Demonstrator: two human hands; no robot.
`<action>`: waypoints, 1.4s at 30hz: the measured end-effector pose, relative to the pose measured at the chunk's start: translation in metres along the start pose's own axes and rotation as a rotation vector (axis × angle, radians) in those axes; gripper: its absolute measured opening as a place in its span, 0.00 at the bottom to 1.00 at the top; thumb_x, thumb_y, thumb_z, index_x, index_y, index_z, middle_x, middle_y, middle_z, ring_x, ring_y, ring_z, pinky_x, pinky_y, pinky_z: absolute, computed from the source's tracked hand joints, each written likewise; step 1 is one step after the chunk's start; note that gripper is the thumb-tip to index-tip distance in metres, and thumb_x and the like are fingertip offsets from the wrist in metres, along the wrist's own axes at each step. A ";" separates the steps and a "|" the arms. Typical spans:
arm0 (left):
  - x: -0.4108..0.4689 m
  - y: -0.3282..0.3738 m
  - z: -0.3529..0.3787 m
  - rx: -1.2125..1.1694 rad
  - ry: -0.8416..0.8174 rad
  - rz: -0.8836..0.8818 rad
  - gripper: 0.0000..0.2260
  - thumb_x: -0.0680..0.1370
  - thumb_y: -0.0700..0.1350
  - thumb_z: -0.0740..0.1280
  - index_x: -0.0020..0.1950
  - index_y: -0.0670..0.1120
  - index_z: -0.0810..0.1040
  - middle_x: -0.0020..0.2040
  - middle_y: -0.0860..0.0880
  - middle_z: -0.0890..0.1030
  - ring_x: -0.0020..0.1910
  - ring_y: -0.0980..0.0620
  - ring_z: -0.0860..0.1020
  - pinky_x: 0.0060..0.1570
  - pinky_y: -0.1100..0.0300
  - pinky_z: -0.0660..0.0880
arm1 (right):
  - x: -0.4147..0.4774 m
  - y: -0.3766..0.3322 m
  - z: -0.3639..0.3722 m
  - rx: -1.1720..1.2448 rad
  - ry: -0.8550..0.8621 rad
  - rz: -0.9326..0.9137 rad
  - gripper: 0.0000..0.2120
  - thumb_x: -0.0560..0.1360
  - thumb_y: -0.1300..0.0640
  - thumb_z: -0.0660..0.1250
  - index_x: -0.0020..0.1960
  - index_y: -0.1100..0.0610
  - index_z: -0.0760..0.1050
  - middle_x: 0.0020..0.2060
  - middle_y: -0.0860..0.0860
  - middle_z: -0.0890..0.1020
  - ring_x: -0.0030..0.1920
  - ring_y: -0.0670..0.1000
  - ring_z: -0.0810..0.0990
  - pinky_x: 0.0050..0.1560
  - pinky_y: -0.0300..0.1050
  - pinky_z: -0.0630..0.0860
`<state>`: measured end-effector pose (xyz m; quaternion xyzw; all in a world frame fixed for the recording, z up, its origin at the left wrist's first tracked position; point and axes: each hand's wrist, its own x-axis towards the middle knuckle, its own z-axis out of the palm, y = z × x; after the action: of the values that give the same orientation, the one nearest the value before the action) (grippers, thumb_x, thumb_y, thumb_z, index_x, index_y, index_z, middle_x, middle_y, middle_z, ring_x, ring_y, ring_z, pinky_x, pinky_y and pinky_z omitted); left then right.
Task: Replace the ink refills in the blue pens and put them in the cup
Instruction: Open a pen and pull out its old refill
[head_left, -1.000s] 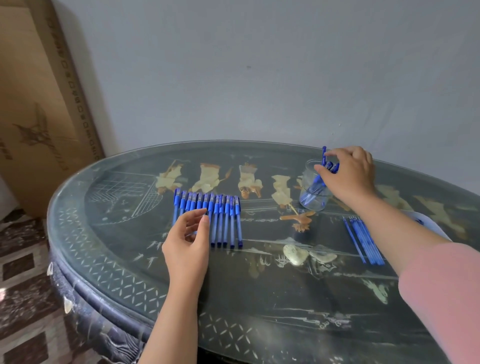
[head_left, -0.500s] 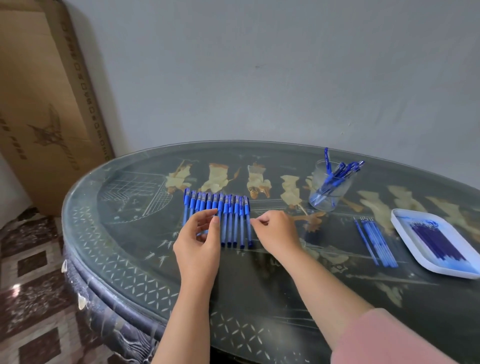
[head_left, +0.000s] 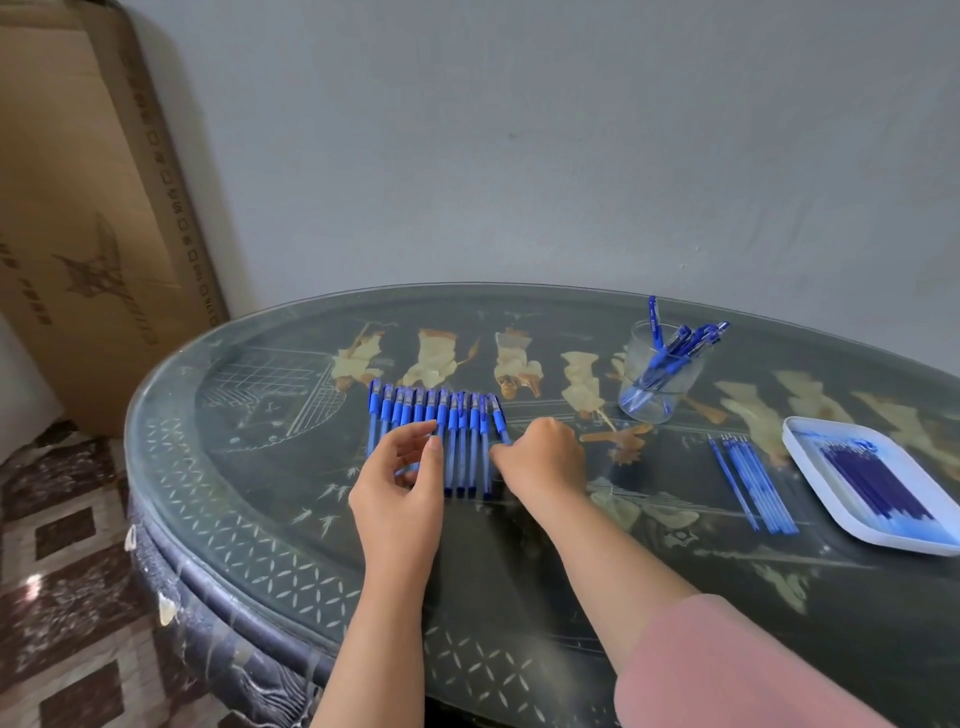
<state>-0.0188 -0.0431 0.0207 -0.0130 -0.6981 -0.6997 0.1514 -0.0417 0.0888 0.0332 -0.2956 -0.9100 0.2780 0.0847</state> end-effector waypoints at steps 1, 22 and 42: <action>0.000 0.000 0.000 0.002 -0.001 0.003 0.07 0.78 0.42 0.68 0.49 0.55 0.81 0.44 0.58 0.82 0.44 0.67 0.77 0.41 0.77 0.70 | 0.001 0.001 -0.001 0.009 0.001 0.015 0.15 0.73 0.54 0.69 0.33 0.58 0.69 0.34 0.51 0.76 0.37 0.54 0.78 0.33 0.42 0.69; -0.069 0.000 0.033 0.378 -0.612 0.517 0.12 0.72 0.37 0.75 0.53 0.50 0.85 0.49 0.56 0.82 0.47 0.60 0.79 0.52 0.64 0.75 | -0.078 0.160 -0.114 -0.107 -0.057 -0.559 0.02 0.75 0.58 0.69 0.46 0.51 0.78 0.42 0.42 0.75 0.49 0.39 0.71 0.50 0.32 0.67; -0.096 0.002 0.045 0.471 -0.722 0.591 0.09 0.71 0.39 0.76 0.51 0.46 0.85 0.45 0.53 0.84 0.42 0.57 0.81 0.48 0.71 0.74 | -0.096 0.180 -0.069 -0.144 0.225 -0.661 0.15 0.78 0.50 0.53 0.46 0.52 0.77 0.42 0.45 0.76 0.43 0.47 0.74 0.47 0.40 0.72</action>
<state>0.0642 0.0191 0.0016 -0.4155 -0.8109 -0.4019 0.0909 0.1462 0.1851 -0.0089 -0.0189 -0.9588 0.1364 0.2486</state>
